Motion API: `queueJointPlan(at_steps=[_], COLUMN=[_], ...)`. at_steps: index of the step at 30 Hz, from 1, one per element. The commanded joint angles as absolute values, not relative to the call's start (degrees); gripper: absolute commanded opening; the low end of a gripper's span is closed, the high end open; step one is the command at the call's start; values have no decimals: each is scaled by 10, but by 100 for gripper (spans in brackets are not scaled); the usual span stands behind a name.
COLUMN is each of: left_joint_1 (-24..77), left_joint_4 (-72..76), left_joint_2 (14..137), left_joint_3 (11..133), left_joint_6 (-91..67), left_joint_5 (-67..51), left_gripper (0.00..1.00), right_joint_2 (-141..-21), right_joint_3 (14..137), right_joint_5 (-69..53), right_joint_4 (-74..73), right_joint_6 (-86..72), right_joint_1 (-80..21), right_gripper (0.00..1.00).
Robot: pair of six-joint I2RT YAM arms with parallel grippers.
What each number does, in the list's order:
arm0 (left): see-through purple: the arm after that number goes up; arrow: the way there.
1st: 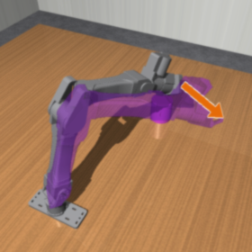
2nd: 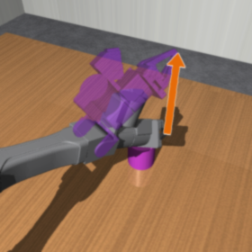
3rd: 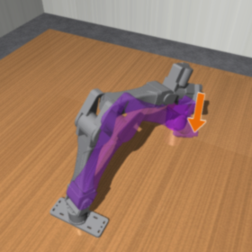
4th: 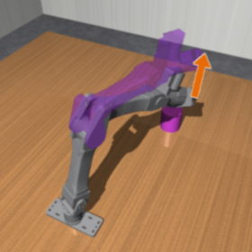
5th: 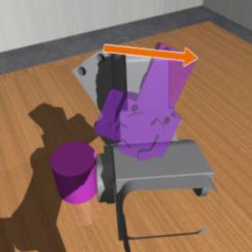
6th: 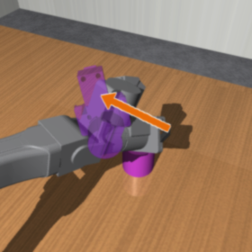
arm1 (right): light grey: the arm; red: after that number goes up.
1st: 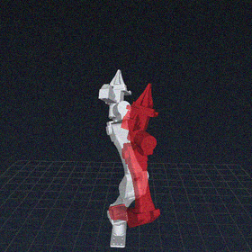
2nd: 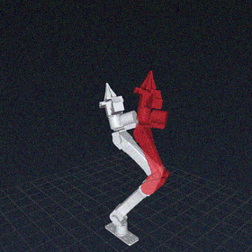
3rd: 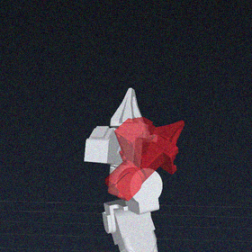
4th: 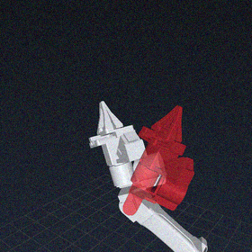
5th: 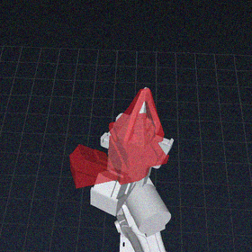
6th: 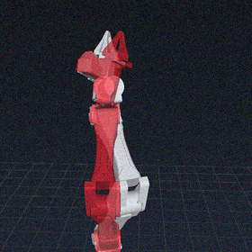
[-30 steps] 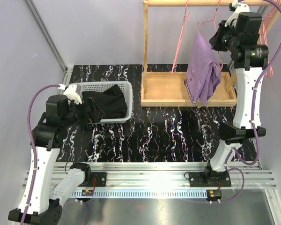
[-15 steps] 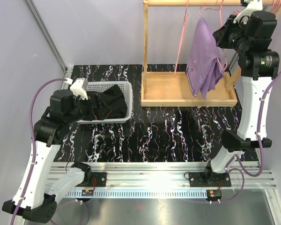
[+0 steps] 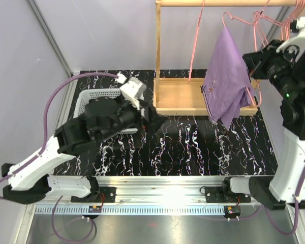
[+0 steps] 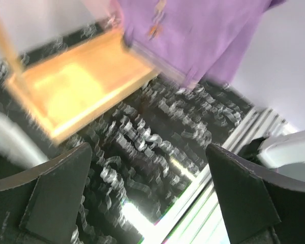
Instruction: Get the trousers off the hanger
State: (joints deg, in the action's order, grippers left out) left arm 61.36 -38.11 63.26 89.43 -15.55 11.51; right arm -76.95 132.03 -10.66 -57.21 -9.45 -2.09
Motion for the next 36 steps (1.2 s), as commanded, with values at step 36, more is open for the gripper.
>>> queueJointPlan(at_steps=[36], left_joint_1=[840], left_joint_4=[2], left_joint_2=[1083], left_joint_3=[1161], left_joint_6=[66], left_joint_5=[320], left_gripper=[88], right_joint_2=[-570], right_joint_3=[1255], right_joint_5=[-42], right_joint_4=[-650], right_joint_6=[-189], right_joint_1=[-18], right_gripper=[0])
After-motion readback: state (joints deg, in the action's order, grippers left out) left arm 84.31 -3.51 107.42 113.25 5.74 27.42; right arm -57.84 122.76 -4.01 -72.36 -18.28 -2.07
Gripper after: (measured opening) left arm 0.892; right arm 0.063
